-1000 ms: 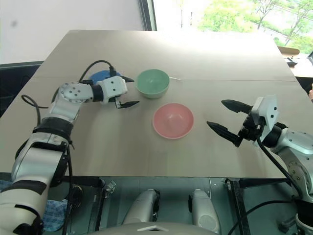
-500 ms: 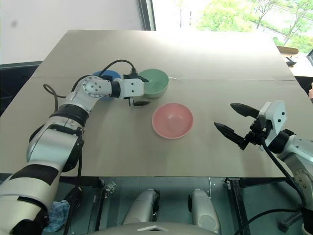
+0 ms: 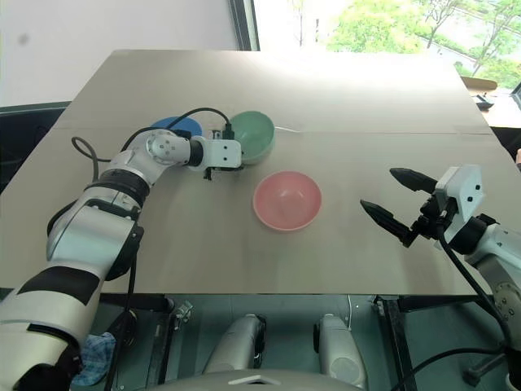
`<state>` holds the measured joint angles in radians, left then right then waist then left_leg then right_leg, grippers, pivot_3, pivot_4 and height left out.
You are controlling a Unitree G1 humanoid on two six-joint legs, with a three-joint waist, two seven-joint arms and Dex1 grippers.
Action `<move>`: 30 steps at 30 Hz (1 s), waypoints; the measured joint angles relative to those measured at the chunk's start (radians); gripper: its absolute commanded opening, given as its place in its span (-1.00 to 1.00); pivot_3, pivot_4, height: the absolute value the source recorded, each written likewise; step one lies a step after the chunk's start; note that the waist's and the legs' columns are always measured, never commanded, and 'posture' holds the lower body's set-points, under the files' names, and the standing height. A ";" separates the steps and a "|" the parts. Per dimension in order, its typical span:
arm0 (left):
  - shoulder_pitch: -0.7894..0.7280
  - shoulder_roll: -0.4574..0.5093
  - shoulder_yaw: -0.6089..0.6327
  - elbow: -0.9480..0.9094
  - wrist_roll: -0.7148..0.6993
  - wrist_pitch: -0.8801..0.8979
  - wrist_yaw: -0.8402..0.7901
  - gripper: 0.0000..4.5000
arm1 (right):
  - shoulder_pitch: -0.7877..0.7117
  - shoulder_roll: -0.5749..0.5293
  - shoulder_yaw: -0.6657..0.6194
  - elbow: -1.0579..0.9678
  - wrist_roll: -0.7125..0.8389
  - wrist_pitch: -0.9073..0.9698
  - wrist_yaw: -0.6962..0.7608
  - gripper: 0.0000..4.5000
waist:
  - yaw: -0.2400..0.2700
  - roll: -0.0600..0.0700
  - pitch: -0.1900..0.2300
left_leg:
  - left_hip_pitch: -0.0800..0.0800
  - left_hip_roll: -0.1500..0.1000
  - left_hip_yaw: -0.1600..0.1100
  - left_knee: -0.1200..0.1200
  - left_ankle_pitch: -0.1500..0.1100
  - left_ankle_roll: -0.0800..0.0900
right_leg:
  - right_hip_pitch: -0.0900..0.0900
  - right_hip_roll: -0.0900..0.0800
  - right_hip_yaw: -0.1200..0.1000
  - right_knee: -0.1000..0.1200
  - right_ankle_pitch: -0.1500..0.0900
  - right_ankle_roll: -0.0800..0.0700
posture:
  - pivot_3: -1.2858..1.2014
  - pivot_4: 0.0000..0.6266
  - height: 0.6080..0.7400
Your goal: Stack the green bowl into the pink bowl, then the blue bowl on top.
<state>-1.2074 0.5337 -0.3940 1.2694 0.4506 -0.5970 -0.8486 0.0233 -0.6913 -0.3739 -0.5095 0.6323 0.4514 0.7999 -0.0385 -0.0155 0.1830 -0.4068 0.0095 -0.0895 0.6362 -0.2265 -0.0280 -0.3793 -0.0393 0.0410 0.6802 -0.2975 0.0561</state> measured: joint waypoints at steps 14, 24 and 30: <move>-0.111 0.028 0.063 -0.046 -0.117 -0.172 -0.309 -0.99 | -0.002 -0.006 0.008 -0.002 0.001 -0.012 0.018 1.00 | 0.004 0.000 0.000 | -0.006 0.000 -0.002 0.005 0.000 0.000 | -0.003 0.000 -0.003 0.000 0.000 0.000 | 0.03 -0.52 1.00; -0.051 0.060 -0.021 -0.508 -0.559 -0.167 -0.756 -0.99 | -0.041 -0.006 0.054 0.021 -0.002 -0.023 0.025 1.00 | -0.008 0.000 0.000 | -0.005 0.001 -0.002 0.006 0.000 0.000 | -0.003 0.000 -0.001 0.004 0.000 0.000 | 0.03 -0.52 1.00; 0.090 0.170 -0.183 -0.795 -0.675 -0.070 -0.762 -0.99 | -0.045 0.011 0.061 0.020 -0.002 -0.030 0.012 1.00 | -0.002 0.001 0.000 | -0.005 0.000 -0.002 0.014 0.000 0.000 | -0.003 0.000 -0.001 0.011 0.000 0.000 | 0.03 -0.52 1.00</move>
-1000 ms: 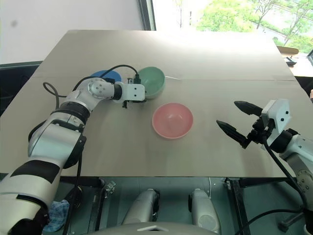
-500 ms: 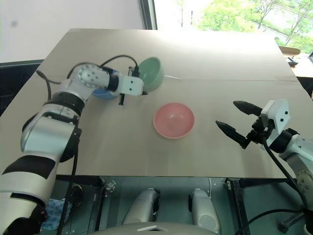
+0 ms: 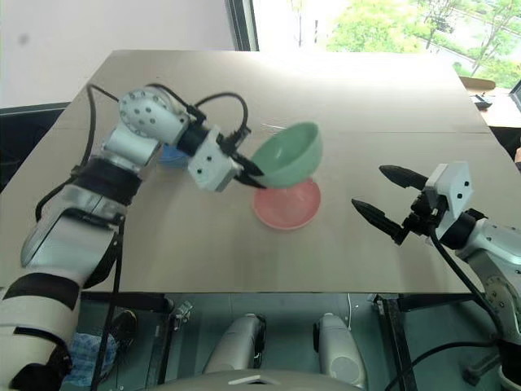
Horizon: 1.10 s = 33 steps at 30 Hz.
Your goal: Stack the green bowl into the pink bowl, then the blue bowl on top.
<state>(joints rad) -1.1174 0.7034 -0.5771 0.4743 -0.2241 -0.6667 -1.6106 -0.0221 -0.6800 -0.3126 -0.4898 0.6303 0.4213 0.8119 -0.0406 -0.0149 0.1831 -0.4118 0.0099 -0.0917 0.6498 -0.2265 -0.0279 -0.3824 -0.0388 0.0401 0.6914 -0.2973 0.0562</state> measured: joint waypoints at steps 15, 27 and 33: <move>0.041 -0.082 0.045 0.008 -0.001 -0.042 0.004 0.07 | 0.035 0.000 -0.005 -0.018 0.002 -0.009 -0.016 1.00 | 0.001 0.000 0.000 | 0.002 0.000 0.000 0.003 0.000 0.000 | 0.001 0.001 0.000 0.003 0.000 0.000 | 0.03 -0.52 1.00; 0.067 -0.022 0.161 0.040 0.074 -0.014 0.039 0.46 | 0.024 -0.005 -0.006 -0.017 0.026 -0.008 0.004 1.00 | -0.002 0.000 0.000 | 0.003 0.001 0.000 0.002 0.000 0.000 | 0.001 0.002 0.001 0.003 0.000 0.000 | 0.03 -0.52 1.00; 0.094 0.090 0.228 0.235 0.207 -0.015 0.158 0.46 | 0.008 -0.021 -0.012 -0.010 0.067 0.003 0.030 1.00 | -0.001 0.000 0.000 | 0.003 0.001 0.001 0.002 0.000 0.000 | 0.001 0.002 0.001 0.003 0.000 0.000 | 0.03 -0.52 1.00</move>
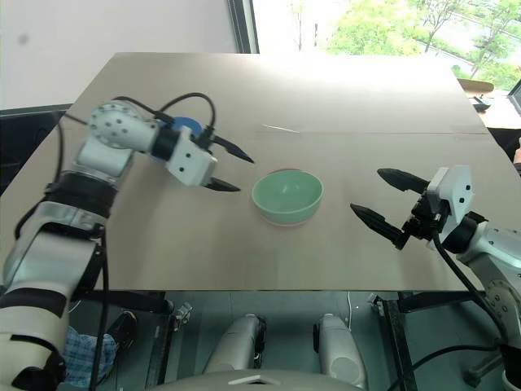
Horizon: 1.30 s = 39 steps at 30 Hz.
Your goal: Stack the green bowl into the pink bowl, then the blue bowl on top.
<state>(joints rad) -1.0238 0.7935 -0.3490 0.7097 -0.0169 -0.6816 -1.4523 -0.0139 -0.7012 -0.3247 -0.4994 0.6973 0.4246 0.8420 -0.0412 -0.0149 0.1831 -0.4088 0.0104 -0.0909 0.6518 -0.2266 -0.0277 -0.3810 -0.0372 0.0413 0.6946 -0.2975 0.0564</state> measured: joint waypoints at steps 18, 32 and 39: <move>-0.108 0.126 -0.094 0.470 0.582 -0.117 0.710 0.46 | -0.086 -0.026 0.034 0.012 0.049 0.030 0.016 1.00 | 0.008 -0.001 0.001 | -0.002 0.000 -0.001 0.000 0.000 0.000 | -0.001 0.000 -0.002 0.000 0.000 0.000 | 0.03 -0.52 1.00; -0.163 0.065 -0.083 0.538 0.603 -0.105 0.817 0.46 | -0.062 -0.037 0.033 0.012 0.048 0.030 0.004 1.00 | 0.000 -0.001 0.001 | -0.003 0.000 -0.001 0.000 0.000 0.000 | -0.002 0.000 -0.002 0.000 0.000 0.000 | 0.03 -0.52 1.00; -0.166 0.066 -0.080 0.566 0.610 -0.031 0.852 0.46 | -0.056 -0.037 0.032 0.012 0.035 0.029 0.001 1.00 | 0.001 -0.001 0.001 | -0.003 0.000 -0.001 0.000 0.000 0.000 | -0.002 0.000 -0.002 0.000 0.000 0.000 | 0.03 -0.52 1.00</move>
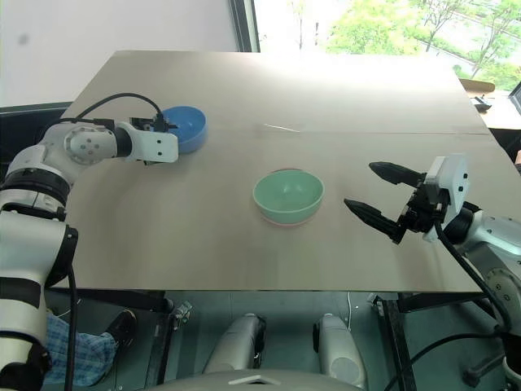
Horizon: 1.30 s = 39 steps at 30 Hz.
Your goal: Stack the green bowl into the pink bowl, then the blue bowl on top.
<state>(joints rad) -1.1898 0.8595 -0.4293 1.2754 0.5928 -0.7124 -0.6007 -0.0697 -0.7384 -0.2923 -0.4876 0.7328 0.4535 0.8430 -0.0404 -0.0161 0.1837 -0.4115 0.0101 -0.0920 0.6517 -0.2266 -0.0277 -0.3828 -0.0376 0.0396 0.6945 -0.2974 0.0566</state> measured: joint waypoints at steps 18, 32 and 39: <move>-0.022 -0.086 -0.034 0.050 0.072 0.148 0.042 0.23 | -0.032 0.007 0.000 0.017 -0.015 -0.002 -0.021 1.00 | 0.001 0.000 0.000 | -0.001 0.000 0.000 0.000 0.000 0.000 | -0.001 0.000 0.000 0.000 0.000 0.000 | 0.03 -0.52 1.00; -0.045 -0.106 -0.053 0.070 0.084 0.178 0.005 -0.98 | -0.014 0.016 0.000 0.013 -0.019 -0.002 -0.045 1.00 | 0.000 0.000 0.000 | -0.002 0.000 0.000 0.000 0.000 0.000 | -0.002 0.000 0.000 0.001 0.000 0.000 | 0.03 -0.52 1.00; -0.074 -0.137 0.009 0.033 -0.032 0.027 -0.241 -0.98 | -0.007 0.010 -0.004 0.013 -0.018 -0.002 -0.037 1.00 | 0.009 0.000 0.000 | -0.002 -0.001 0.000 0.000 0.000 0.000 | -0.002 -0.001 0.000 0.000 0.000 0.000 | 0.03 -0.52 1.00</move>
<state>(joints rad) -1.2639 0.7221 -0.4204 1.3088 0.5611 -0.6856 -0.8415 -0.0766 -0.7286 -0.2958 -0.4746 0.7144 0.4514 0.8062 -0.0317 -0.0165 0.1836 -0.4139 0.0095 -0.0919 0.6520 -0.2266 -0.0278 -0.3851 -0.0384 0.0394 0.6949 -0.2974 0.0564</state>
